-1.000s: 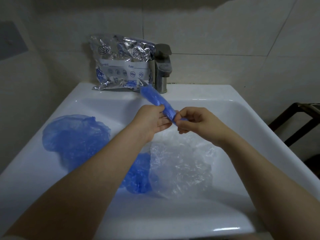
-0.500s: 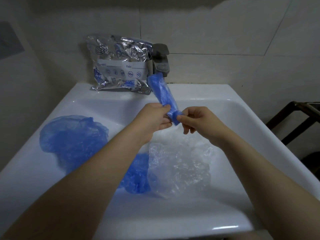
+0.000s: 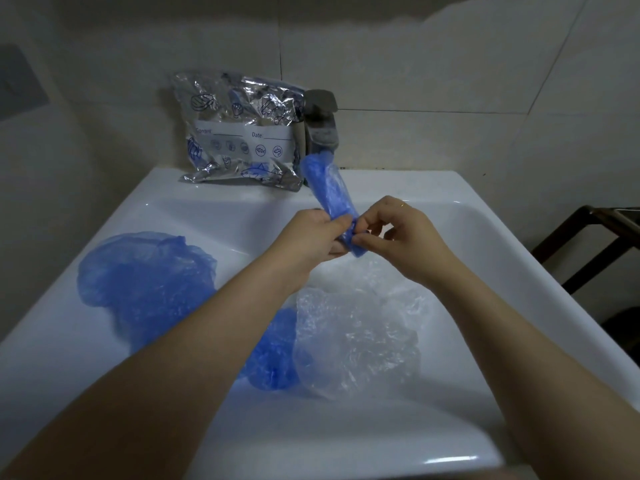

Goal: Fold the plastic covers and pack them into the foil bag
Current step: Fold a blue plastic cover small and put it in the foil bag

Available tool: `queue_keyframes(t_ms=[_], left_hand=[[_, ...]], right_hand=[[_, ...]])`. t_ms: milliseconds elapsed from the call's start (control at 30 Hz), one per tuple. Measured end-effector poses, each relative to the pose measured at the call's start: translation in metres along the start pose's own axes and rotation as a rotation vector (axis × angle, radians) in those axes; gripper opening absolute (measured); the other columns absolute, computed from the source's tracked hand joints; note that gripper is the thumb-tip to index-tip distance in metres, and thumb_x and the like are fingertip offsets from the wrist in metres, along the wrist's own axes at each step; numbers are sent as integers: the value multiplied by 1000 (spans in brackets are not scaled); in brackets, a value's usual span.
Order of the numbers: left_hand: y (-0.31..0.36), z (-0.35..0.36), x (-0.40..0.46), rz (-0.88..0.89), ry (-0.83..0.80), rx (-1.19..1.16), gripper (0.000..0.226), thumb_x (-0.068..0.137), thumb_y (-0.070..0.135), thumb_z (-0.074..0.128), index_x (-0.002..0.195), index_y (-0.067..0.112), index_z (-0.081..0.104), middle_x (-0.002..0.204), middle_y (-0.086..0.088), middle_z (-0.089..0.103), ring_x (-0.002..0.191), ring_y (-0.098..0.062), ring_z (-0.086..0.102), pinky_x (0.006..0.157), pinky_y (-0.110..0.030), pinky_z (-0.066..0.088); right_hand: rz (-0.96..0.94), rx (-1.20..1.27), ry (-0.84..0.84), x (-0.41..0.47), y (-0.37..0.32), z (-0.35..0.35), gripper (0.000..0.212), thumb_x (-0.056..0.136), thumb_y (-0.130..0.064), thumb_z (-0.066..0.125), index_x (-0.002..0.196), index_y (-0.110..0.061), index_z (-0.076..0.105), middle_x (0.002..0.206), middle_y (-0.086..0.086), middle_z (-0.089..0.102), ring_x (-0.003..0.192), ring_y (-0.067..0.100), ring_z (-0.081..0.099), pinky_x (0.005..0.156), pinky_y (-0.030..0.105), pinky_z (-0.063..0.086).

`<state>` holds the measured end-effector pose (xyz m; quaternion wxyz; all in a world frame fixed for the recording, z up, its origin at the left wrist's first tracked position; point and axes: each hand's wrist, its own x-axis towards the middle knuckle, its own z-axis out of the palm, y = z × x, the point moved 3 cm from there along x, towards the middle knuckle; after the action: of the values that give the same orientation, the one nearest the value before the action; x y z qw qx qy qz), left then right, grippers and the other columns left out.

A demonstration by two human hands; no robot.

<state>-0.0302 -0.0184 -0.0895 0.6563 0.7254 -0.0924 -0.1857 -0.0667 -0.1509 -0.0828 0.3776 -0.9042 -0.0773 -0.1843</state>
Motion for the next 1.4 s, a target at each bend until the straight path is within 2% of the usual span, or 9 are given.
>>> queue_keyframes(t_ms=[200,367,500,600,767,967,1067,1267,1400], left_hand=[[2,-6,-4,-75,-32,-161,30,98,17,45,125,3,51,109,-16,67,94,-22,67,81,-27,53],[3,-4,-5,-103,-34,-182,20,98,15,42,114,8,51,96,-11,69,84,-19,69,77,-27,54],[1,-1,-4,-83,-22,-119,25,100,15,40,122,9,49,108,-12,67,86,-19,69,83,-28,52],[2,3,-4,20,4,-6,25,98,12,44,120,11,55,105,-8,67,87,-16,67,84,-23,50],[2,5,-6,45,-99,33,16,97,13,47,107,17,59,91,1,69,78,-3,67,78,-16,49],[6,7,-9,44,-163,8,15,97,18,47,93,22,61,91,2,71,88,-8,68,86,-23,50],[3,6,-6,70,-141,89,15,94,24,54,103,17,65,92,3,72,84,-5,69,85,-21,49],[7,4,-8,83,-204,135,14,92,12,54,102,14,64,92,-5,71,77,-8,68,83,-21,51],[7,-2,-8,50,-248,176,15,92,8,52,88,15,65,84,-3,73,78,-12,69,87,-26,51]], right_hand=[[-113,-200,-182,-1,-5,2,31,80,-15,72,106,-23,59,113,-12,42,92,4,46,76,1,39],[-107,-185,-113,-1,-10,2,16,88,-16,60,103,-13,66,108,-7,48,93,10,51,77,7,40],[-24,-110,-95,0,-5,0,16,91,-20,57,98,-13,69,105,-7,52,88,7,53,75,9,42],[84,24,-71,1,1,1,18,91,-23,57,90,-11,70,104,-5,57,88,7,56,83,21,47],[270,246,11,0,10,-1,26,90,-28,59,89,-3,67,90,16,67,87,29,64,88,48,51],[282,256,77,0,7,-6,24,89,-26,60,79,-6,66,74,8,65,71,16,58,78,35,52],[304,282,10,-1,8,-2,15,89,-22,61,80,-10,61,79,6,65,74,15,60,76,31,52],[358,809,-58,-2,13,-8,10,95,-6,44,93,-11,53,88,5,66,81,18,66,77,33,54],[155,716,-141,-2,11,-19,64,81,18,50,116,-36,40,124,-3,50,100,18,63,86,34,54]])
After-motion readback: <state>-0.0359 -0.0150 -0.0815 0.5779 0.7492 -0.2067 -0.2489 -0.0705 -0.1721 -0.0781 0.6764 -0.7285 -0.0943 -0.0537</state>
